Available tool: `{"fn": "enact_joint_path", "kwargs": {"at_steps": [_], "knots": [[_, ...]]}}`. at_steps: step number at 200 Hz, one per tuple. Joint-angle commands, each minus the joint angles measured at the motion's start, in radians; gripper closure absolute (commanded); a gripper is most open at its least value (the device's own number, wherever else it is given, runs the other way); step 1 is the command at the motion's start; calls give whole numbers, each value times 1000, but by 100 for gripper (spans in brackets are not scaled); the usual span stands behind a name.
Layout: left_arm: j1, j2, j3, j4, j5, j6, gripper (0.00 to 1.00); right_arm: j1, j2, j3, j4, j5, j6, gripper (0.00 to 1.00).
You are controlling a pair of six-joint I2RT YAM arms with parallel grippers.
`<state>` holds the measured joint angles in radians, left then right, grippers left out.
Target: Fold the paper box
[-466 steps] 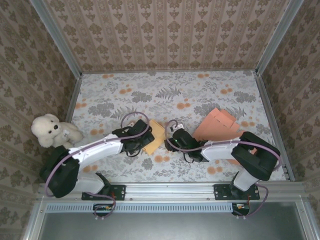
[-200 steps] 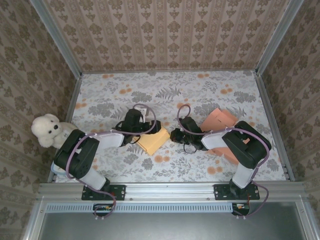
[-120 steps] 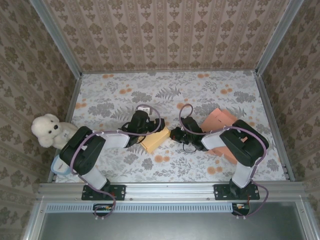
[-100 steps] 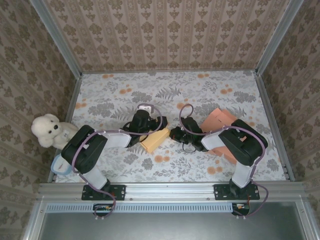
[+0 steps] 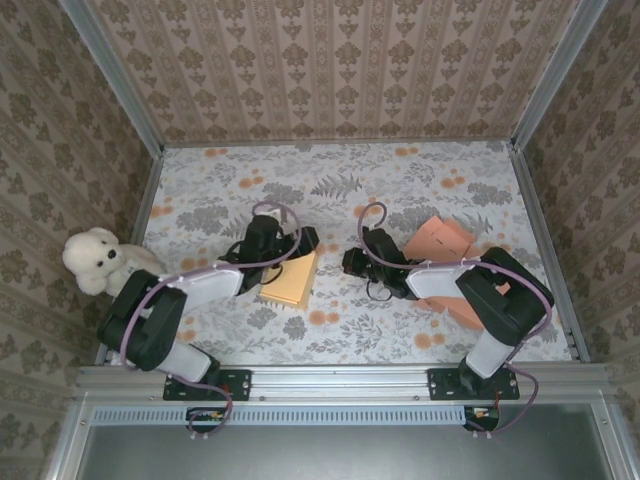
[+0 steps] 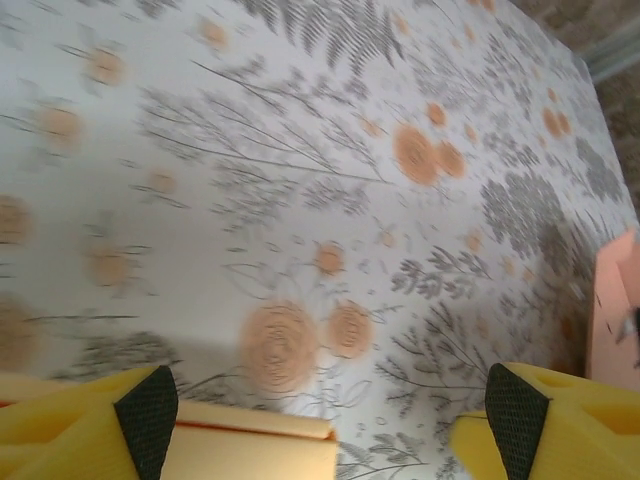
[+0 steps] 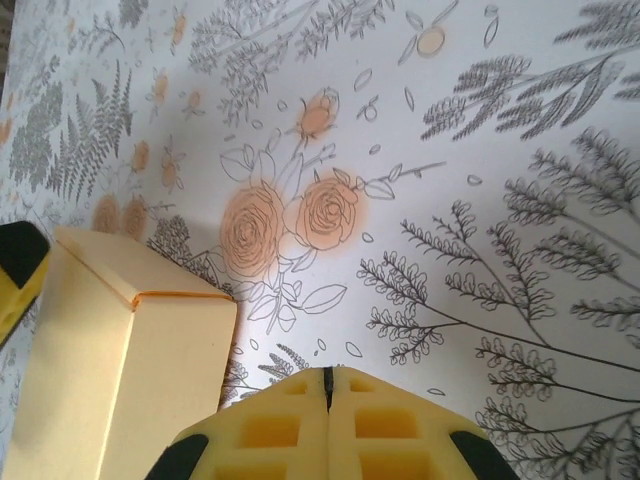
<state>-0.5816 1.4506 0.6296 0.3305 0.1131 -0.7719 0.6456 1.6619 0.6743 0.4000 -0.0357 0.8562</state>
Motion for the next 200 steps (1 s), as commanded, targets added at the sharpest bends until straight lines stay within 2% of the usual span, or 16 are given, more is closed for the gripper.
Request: {"fn": "enact_joint_path", "kwargs": {"at_steps": [1, 51, 81, 113, 159, 200], "knots": [[10, -130, -24, -144, -65, 9, 15, -1, -65, -25, -98, 22, -54, 100], [28, -479, -194, -344, -228, 8, 13, 91, -107, -59, -139, -46, -66, 100], [69, -581, -316, -354, -178, 0, 13, 168, -67, -92, -38, -80, 9, 100], [76, -610, -378, -292, -104, -3, 13, 244, 0, -95, 58, -89, 74, 100], [68, -583, -397, -257, -86, -23, 14, 292, 72, -61, 85, -83, 111, 100], [-16, -537, -394, -232, -141, -35, 14, 323, 103, -18, 55, -76, 110, 100]]}}
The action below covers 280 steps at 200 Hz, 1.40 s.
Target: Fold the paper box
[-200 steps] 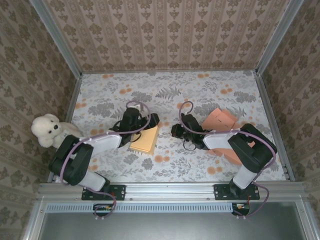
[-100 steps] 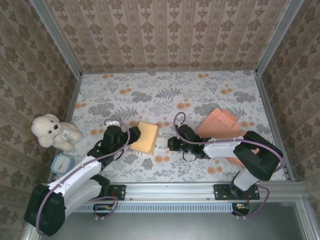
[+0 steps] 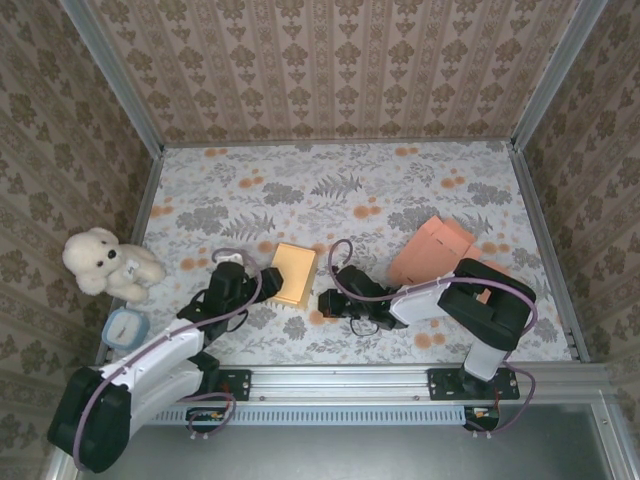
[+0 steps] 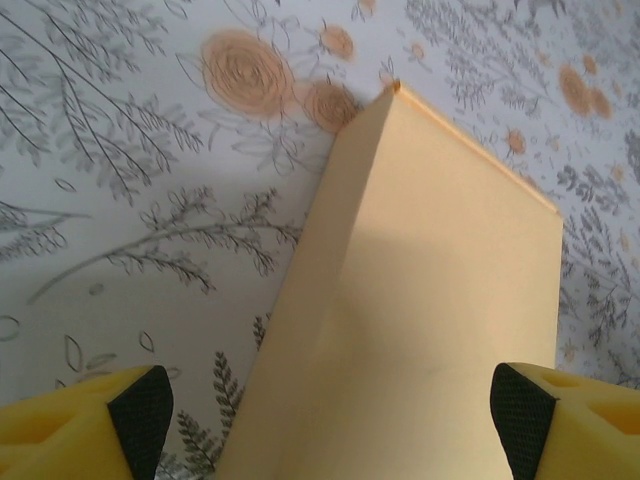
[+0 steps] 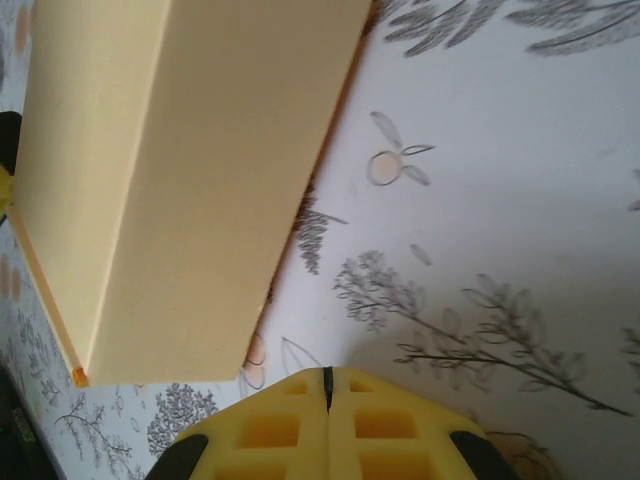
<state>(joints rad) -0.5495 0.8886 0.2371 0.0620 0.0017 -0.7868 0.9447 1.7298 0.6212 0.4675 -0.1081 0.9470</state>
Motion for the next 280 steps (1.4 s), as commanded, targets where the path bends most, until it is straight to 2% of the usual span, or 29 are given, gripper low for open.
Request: {"fn": "enact_joint_path", "kwargs": {"at_steps": [1, 67, 104, 126, 187, 250, 280], "knots": [[-52, 29, 0, 36, -31, -20, 14, 25, 36, 36, -12, -4, 19, 100], [-234, 202, 53, 158, -91, -80, 15, 29, 52, 70, 22, 16, 21, 100], [-364, 248, 91, 210, -153, -136, 15, 34, 53, 44, 210, -57, 39, 100], [-419, 283, 113, 233, -180, -162, 15, 44, 40, 16, 322, -51, 64, 100], [-406, 334, 152, 230, -210, -150, 15, 72, -62, -34, 255, 118, 15, 100], [-401, 393, 180, 261, -182, -149, 15, 106, -103, -29, 180, 217, -31, 100], [-306, 400, 182, 252, -149, -138, 15, 130, -125, -32, 106, 317, -63, 98]]}}
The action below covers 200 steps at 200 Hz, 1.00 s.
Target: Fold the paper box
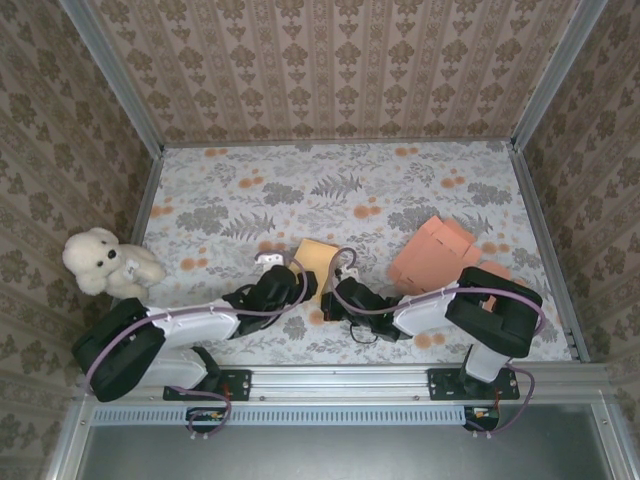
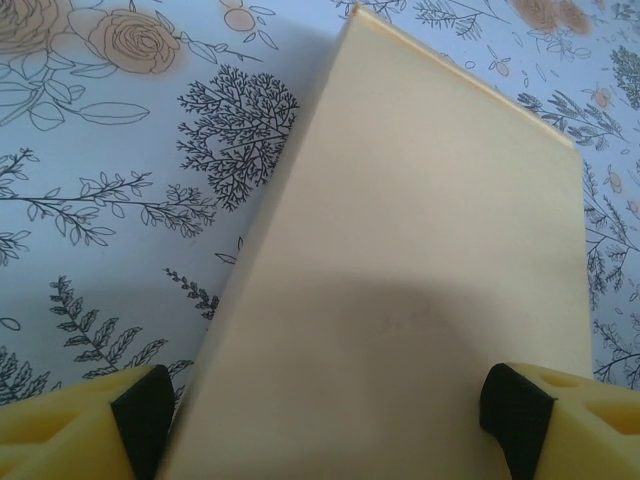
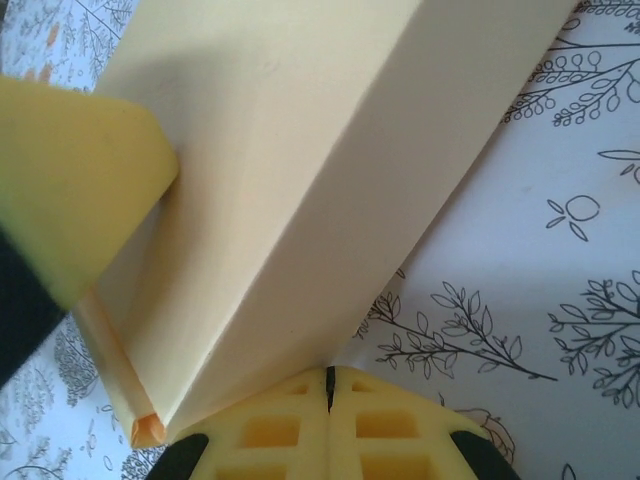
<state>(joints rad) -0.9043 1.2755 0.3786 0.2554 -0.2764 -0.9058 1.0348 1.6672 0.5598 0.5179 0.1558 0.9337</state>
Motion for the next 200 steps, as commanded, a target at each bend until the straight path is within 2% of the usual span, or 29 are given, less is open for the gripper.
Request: {"fn": "enact_joint_path", "kwargs": {"at_steps": [1, 34, 59, 82, 99, 106, 109, 125, 140, 166, 200], "knots": [[53, 13, 40, 58, 132, -20, 15, 40, -64, 29, 54, 55, -50, 98], [157, -4, 8, 52, 146, -16, 15, 42, -119, 11, -36, 119, -80, 95], [183, -63, -15, -2, 103, -12, 14, 44, -179, 9, -157, 167, -125, 93], [184, -179, -40, -96, 40, -14, 13, 43, -260, 5, -273, 253, -183, 88], [178, -293, -61, -176, -2, -23, 13, 39, -334, 25, -370, 315, -250, 80], [169, -341, -71, -208, -21, -29, 13, 37, -361, 47, -421, 345, -291, 69], [165, -361, -77, -220, -29, -32, 13, 36, -367, 54, -430, 352, -303, 68], [124, -457, -101, -269, -78, -48, 13, 21, -394, 95, -480, 375, -402, 47], [59, -510, -117, -297, -122, -70, 14, -19, -385, 140, -489, 335, -499, 34], [-42, -496, -130, -279, -166, -120, 14, -131, -285, 257, -514, 140, -630, 31], [-105, -335, -97, -176, -166, -150, 14, -220, -100, 381, -511, 10, -731, 30]]}}
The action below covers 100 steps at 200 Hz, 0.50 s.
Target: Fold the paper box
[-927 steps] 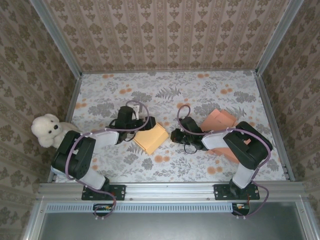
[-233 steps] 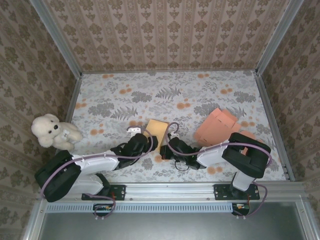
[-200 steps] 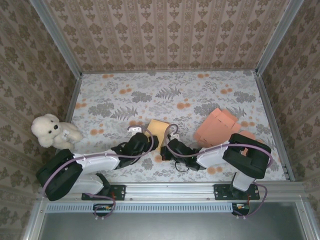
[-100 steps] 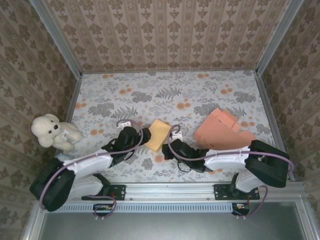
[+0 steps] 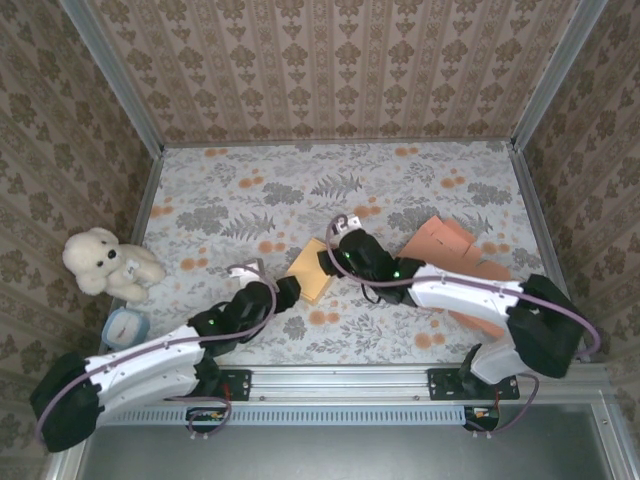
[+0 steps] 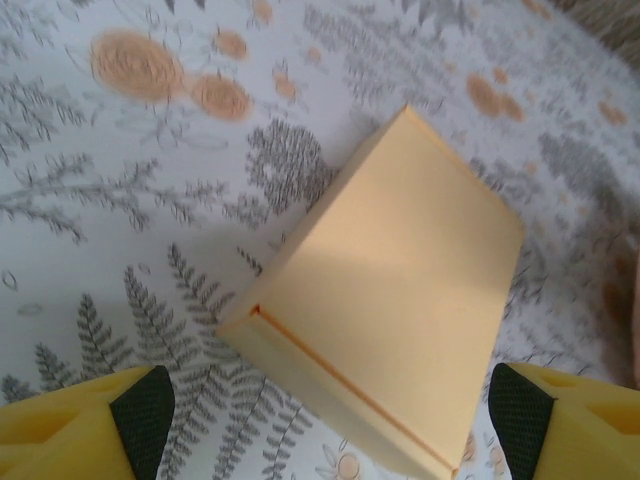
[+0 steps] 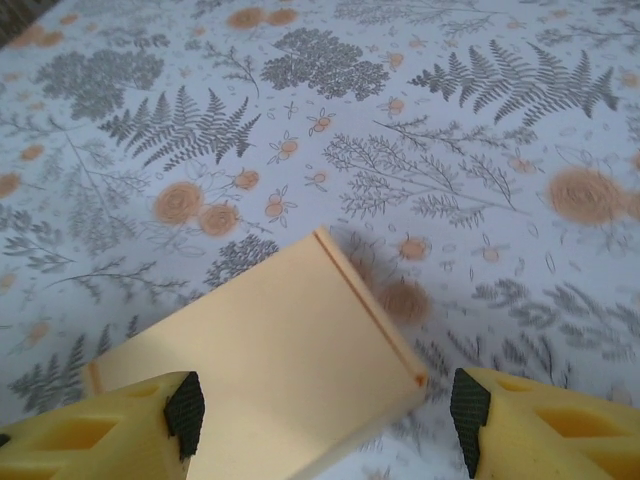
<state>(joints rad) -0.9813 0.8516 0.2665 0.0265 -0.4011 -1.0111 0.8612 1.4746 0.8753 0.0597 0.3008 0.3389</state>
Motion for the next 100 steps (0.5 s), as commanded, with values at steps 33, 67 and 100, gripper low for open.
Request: {"fn": "enact_joint_path", "kwargs": {"at_steps": [33, 67, 100], "knots": [[-34, 218, 34, 149, -26, -60, 15, -137, 223, 168, -83, -265, -156, 30], [-34, 316, 41, 214, -29, -81, 15, -198, 304, 188, -39, -385, -146, 30], [-1, 414, 66, 274, 6, -87, 15, -221, 371, 195, -14, -416, -136, 29]]}}
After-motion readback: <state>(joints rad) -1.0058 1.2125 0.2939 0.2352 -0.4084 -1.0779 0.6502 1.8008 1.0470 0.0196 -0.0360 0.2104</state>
